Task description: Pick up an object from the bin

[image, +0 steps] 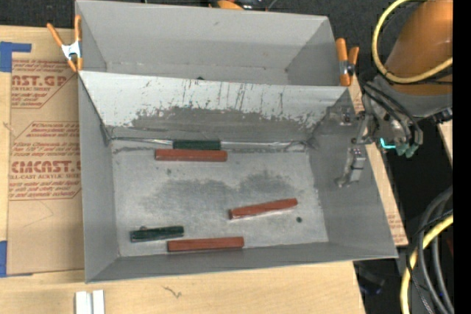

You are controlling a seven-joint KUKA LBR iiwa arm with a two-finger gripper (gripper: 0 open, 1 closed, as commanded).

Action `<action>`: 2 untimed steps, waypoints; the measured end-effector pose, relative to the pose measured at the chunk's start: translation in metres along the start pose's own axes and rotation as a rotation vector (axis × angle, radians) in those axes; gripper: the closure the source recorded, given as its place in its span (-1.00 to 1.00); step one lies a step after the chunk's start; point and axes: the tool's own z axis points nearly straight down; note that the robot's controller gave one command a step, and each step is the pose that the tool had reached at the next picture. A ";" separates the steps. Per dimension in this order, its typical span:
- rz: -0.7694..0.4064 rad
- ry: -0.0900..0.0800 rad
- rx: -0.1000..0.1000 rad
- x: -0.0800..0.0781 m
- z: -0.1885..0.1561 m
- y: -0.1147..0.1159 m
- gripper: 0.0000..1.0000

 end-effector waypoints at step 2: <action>0.042 0.004 -0.003 0.052 0.175 0.066 -1.00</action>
Offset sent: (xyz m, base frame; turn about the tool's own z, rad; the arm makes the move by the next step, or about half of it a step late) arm -0.0167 0.0233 -0.0973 0.0030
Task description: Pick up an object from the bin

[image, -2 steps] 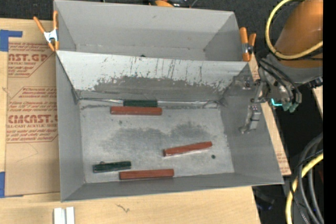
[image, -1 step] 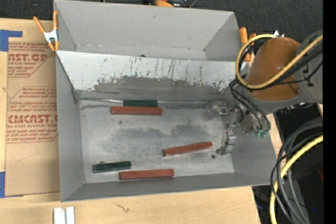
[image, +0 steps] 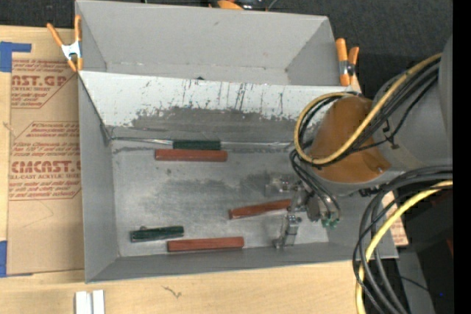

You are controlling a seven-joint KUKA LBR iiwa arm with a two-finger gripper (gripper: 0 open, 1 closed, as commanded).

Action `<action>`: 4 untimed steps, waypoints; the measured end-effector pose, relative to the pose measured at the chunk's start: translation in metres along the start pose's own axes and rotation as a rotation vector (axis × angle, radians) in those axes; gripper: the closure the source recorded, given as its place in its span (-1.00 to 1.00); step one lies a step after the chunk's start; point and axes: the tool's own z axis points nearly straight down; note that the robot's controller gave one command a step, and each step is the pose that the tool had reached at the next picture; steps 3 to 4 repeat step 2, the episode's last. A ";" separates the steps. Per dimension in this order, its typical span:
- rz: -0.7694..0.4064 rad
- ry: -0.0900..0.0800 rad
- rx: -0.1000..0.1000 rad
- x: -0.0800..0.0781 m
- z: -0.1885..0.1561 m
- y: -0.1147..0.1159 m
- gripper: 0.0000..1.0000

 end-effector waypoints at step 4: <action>0.030 -0.017 0.004 -0.010 -0.188 -0.012 1.00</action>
Offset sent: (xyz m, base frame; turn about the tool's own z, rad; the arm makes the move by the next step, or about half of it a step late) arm 0.0000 0.0000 0.0000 0.0000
